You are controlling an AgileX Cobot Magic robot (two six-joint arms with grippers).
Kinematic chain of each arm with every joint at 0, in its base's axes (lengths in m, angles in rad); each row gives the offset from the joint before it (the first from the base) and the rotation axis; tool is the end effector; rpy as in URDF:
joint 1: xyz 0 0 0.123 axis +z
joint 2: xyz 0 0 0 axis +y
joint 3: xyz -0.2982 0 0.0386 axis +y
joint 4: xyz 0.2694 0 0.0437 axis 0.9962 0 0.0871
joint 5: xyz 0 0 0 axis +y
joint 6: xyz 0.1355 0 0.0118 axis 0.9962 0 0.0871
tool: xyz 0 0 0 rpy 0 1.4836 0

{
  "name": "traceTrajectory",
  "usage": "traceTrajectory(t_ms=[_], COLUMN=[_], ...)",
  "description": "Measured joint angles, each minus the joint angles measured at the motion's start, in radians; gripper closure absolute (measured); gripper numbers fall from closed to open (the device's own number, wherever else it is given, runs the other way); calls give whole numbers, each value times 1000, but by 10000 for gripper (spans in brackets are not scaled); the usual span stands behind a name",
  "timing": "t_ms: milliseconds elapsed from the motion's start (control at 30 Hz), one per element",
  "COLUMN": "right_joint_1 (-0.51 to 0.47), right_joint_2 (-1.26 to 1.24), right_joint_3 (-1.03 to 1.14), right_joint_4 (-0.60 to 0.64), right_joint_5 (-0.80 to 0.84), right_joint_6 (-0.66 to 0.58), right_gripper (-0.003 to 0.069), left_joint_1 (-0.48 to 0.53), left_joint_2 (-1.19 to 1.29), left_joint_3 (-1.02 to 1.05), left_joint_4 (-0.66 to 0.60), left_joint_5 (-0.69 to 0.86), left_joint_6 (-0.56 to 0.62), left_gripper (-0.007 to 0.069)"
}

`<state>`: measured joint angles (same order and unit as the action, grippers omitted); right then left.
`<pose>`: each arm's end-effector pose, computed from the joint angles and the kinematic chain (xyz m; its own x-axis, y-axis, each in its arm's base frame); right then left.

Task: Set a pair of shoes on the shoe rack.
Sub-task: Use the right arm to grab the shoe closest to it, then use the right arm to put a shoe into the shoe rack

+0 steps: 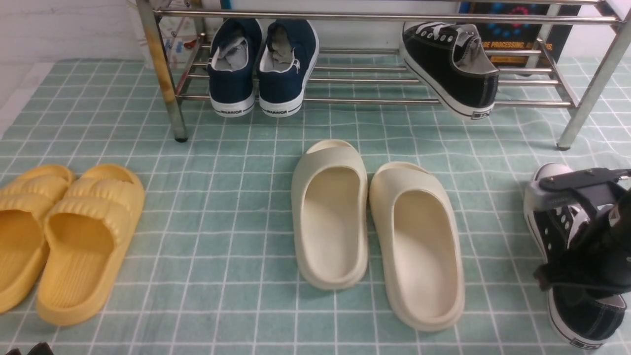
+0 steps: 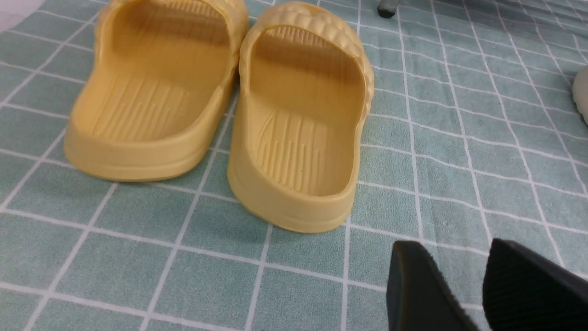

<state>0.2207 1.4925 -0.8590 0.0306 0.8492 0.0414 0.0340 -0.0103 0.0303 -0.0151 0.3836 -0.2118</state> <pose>0.2743 0.0648 0.1652 -0.9726 -0.1551 -0.1729 -0.1632 0.9860 0.0333 0.1009 0.0027 0.1545 -0.2966 -0.2341 -0.9259 -0.0975 0.9718 -0.2145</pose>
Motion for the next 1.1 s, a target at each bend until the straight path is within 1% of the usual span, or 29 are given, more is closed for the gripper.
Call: traceTrajectory(t_ms=[67, 200, 233, 333, 467, 567, 800, 967, 1100], right_joint_1=[0, 0, 0, 0, 0, 0, -6, -35, -44], right_joint_2=[-5, -52, -78, -117, -116, -92, 101, 205, 250], right_joint_3=[-9, -85, -127, -225, -341, -394, -559, -654, -728], right_joint_4=[-11, -16, -12, -7, -31, -42, -60, -101, -112], right_joint_5=[22, 122, 167, 235, 249, 250, 314, 337, 405], right_joint_6=[0, -13, -31, -71, -98, -105, -174, -183, -189], right_gripper=[643, 643, 643, 643, 643, 643, 642, 642, 642], left_joint_1=[0, 0, 0, 0, 0, 0, 0, 0, 0], left_joint_2=[0, 0, 0, 0, 0, 0, 0, 0, 0], left_joint_3=[0, 0, 0, 0, 0, 0, 0, 0, 0], left_joint_4=[0, 0, 0, 0, 0, 0, 0, 0, 0], left_joint_5=[0, 0, 0, 0, 0, 0, 0, 0, 0], left_joint_6=[0, 0, 0, 0, 0, 0, 0, 0, 0], left_gripper=[387, 387, 387, 387, 387, 387, 387, 387, 387])
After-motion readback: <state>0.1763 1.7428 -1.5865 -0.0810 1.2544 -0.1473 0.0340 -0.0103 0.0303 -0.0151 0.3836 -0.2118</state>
